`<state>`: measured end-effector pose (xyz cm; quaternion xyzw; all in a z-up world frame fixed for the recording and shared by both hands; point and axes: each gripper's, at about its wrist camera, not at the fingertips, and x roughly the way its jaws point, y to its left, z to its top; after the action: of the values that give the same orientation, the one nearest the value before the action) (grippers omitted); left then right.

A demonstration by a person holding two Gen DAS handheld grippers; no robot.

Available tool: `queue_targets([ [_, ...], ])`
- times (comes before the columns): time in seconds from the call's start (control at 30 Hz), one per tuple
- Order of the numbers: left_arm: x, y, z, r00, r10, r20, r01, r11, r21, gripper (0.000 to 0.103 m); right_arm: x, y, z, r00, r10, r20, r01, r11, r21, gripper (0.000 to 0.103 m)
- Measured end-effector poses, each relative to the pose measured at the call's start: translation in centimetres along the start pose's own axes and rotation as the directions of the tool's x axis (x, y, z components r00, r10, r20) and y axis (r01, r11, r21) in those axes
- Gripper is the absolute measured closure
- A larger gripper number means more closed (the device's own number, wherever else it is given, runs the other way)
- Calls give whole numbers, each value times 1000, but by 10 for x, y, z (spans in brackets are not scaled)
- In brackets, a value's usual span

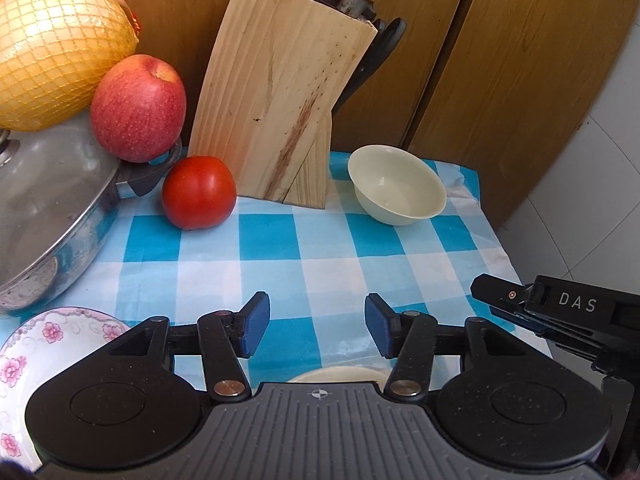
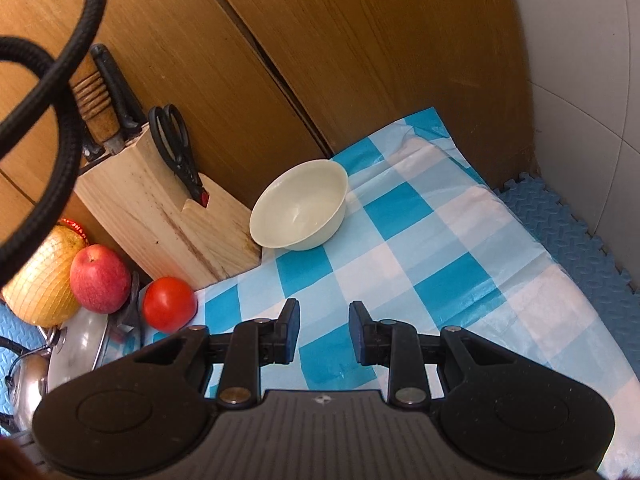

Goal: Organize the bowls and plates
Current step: 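Open both tools and move them to the cream bowl by the knife block, then grasp the rim of the second cream bowl with both tools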

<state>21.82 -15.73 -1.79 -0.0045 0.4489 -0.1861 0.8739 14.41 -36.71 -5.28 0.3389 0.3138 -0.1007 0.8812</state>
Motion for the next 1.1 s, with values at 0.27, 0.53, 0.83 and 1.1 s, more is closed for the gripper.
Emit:
queue_targets([
  [0.27, 11, -6, 7, 1000, -11, -1, 11, 1000, -10, 42, 11, -6, 16, 1000, 2, 22, -2, 1000, 21, 78],
  [0.53, 20, -17, 17, 1000, -18, 6, 18, 1000, 9, 42, 27, -8, 26, 1000, -7, 17, 7, 1000, 13, 78],
  [0.83, 45, -26, 31, 1000, -28, -10, 28, 1000, -3, 42, 42, -7, 42, 1000, -6, 26, 6, 1000, -1, 78],
  [1.1, 66, -35, 55, 999, -43, -23, 42, 998, -43, 44, 57, -9, 58, 999, 11, 32, -12, 1000, 11, 78],
])
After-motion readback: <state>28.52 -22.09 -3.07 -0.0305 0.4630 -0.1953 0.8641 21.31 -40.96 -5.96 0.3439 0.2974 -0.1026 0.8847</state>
